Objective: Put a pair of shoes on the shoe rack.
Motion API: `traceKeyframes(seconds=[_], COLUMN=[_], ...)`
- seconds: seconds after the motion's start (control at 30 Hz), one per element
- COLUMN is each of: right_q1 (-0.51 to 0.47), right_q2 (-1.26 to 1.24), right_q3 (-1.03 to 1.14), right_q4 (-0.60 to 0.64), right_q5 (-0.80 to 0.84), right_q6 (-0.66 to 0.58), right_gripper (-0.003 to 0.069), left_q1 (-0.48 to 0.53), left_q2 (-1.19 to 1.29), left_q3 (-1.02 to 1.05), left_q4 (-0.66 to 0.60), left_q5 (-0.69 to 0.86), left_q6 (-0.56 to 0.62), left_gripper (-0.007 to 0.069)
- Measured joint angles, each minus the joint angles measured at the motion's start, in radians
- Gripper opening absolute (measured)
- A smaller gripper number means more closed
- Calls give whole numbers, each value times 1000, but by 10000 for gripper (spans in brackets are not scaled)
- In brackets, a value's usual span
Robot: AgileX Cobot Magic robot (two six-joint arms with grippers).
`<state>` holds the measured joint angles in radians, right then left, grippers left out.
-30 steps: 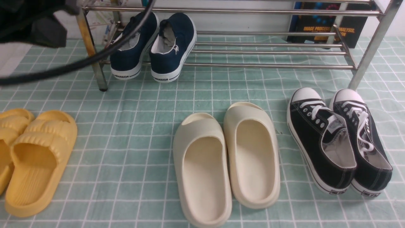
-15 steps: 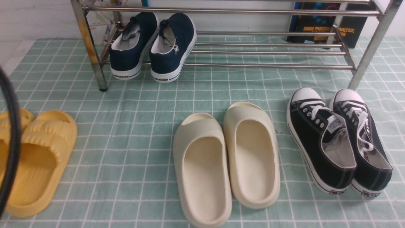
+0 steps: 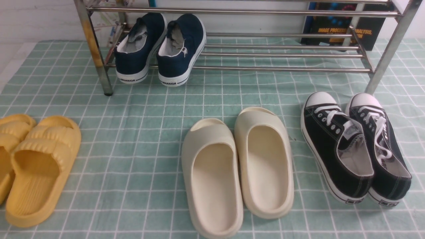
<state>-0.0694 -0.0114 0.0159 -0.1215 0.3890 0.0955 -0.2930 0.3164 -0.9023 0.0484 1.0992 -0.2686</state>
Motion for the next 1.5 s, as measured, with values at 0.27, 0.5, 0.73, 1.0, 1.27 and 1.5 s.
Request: traceKeyframes(seconds=[0.27, 0.5, 0.73, 1.0, 1.27, 1.5], right_q1=[0, 0, 0, 0, 0, 0], right_q2=[0, 0, 0, 0, 0, 0], right_q3=[0, 0, 0, 0, 0, 0], right_q4=[0, 0, 0, 0, 0, 0], right_q5=[0, 0, 0, 0, 0, 0], right_q6=[0, 0, 0, 0, 0, 0], right_gripper=[239, 239, 239, 239, 239, 239], left_q1=[154, 339, 328, 301, 301, 301], left_q2=[-255, -328, -328, -328, -328, -328], left_q3=[414, 738, 889, 931, 932, 932], left_q4=[-48, -86, -13, -9, -9, -48], left_q5=[-526, -817, -871, -848, -809, -797], left_q6=[5, 8, 6, 5, 5, 5], left_gripper=[-13, -13, -13, -13, -13, -13])
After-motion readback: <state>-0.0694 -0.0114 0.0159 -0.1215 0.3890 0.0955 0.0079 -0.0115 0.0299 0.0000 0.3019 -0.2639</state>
